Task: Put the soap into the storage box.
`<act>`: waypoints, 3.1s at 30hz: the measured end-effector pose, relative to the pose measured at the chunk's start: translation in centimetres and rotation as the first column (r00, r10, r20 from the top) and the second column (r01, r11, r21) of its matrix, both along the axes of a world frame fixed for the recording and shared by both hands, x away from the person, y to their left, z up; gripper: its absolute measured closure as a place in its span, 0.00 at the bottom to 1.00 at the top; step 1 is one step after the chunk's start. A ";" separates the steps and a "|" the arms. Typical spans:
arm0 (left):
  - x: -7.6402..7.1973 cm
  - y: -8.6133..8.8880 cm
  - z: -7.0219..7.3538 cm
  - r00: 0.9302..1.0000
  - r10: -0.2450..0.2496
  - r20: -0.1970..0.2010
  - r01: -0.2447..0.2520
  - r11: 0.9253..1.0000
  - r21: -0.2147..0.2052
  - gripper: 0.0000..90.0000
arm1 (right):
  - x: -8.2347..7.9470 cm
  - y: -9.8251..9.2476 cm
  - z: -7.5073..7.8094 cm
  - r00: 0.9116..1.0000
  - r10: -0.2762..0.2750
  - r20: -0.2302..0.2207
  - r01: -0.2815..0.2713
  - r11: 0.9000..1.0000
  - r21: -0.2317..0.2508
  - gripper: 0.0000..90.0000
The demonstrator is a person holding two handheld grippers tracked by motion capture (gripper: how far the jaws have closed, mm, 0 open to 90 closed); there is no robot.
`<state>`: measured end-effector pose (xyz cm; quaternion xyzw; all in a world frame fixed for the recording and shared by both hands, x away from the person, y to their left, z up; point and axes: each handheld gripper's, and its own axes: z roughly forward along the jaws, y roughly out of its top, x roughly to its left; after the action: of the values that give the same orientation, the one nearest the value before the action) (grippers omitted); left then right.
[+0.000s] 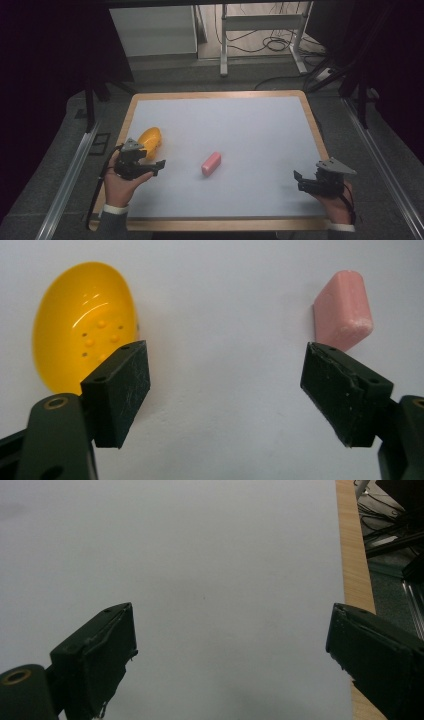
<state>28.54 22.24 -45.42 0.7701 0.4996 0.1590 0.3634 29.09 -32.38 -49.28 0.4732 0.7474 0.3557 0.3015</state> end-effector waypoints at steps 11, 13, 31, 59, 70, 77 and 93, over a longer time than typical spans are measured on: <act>1.1 -3.0 1.0 0.998 -0.057 -0.024 0.058 0.998 0.040 0.22 | 0.0 -0.2 -0.1 1.000 -0.009 -0.004 0.009 1.000 -0.003 0.06; 1.3 -3.6 1.0 0.997 -0.071 -0.027 0.072 0.996 0.047 0.22 | 0.0 -0.2 -0.2 1.000 -0.008 -0.007 0.008 1.000 -0.005 0.06; 2.9 -8.4 2.2 0.985 -0.171 -0.031 0.173 0.980 0.093 0.23 | 0.0 0.3 -0.1 1.000 -0.001 -0.001 0.001 1.000 -0.021 0.06; 5.2 -13.9 1.8 0.968 -0.237 -0.085 0.247 0.958 0.146 0.23 | 0.1 0.1 -0.3 1.000 -0.013 -0.012 0.013 1.000 -0.021 0.07; 6.0 -15.7 0.1 0.959 -0.247 -0.136 0.267 0.950 0.161 0.26 | 0.2 0.1 -0.5 1.000 -0.015 -0.019 0.015 1.000 -0.026 0.07; 6.6 -16.3 -1.3 0.956 -0.240 -0.171 0.268 0.948 0.168 0.33 | 0.2 0.2 -0.6 1.000 -0.015 -0.026 0.014 0.999 -0.028 0.07; 7.2 -17.4 -3.7 0.945 -0.228 -0.233 0.271 0.947 0.173 0.55 | 0.2 0.0 -0.6 0.999 -0.025 -0.023 0.025 0.999 -0.028 0.07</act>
<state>35.79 4.87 -49.17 0.8728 0.4142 0.0792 0.2456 29.33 -32.36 -49.92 0.4825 0.7498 0.3360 0.3036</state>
